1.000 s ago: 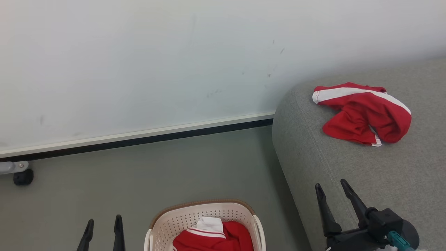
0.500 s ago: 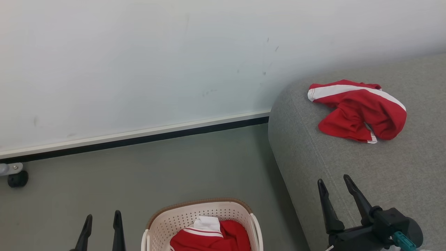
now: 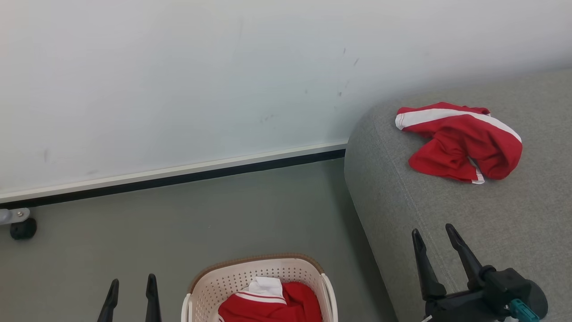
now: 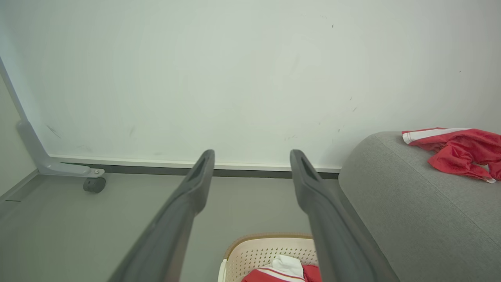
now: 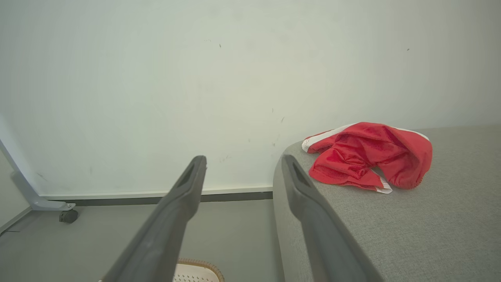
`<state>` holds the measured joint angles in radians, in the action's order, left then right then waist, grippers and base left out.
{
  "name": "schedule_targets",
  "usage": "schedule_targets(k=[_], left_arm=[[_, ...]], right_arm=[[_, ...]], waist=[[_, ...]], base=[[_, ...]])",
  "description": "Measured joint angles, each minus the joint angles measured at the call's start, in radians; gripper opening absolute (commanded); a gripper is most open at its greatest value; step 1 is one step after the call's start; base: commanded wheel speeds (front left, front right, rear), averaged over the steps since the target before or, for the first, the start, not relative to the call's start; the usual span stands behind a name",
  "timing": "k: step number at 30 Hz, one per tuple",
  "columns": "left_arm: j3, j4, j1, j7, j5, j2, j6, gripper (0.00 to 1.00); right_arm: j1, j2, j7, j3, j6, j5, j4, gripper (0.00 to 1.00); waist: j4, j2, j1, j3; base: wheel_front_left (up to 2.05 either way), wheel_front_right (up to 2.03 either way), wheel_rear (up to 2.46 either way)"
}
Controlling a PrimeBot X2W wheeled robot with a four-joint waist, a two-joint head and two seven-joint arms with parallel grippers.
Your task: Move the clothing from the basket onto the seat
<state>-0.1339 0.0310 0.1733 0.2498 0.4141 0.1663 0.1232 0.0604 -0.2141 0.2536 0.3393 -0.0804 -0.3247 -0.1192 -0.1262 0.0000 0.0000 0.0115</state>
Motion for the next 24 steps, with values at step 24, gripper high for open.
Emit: schedule_targets(k=[24], left_arm=[[-0.198,0.188,-0.278,-0.108,-0.123,-0.013,-0.072,1.0]], right_arm=[[0.081,-0.055,0.0,-0.104,-0.012,0.021,0.12,1.0]], waist=[[-0.018,0.0001,0.0002,-0.215]], base=[[0.0,0.0,0.0]])
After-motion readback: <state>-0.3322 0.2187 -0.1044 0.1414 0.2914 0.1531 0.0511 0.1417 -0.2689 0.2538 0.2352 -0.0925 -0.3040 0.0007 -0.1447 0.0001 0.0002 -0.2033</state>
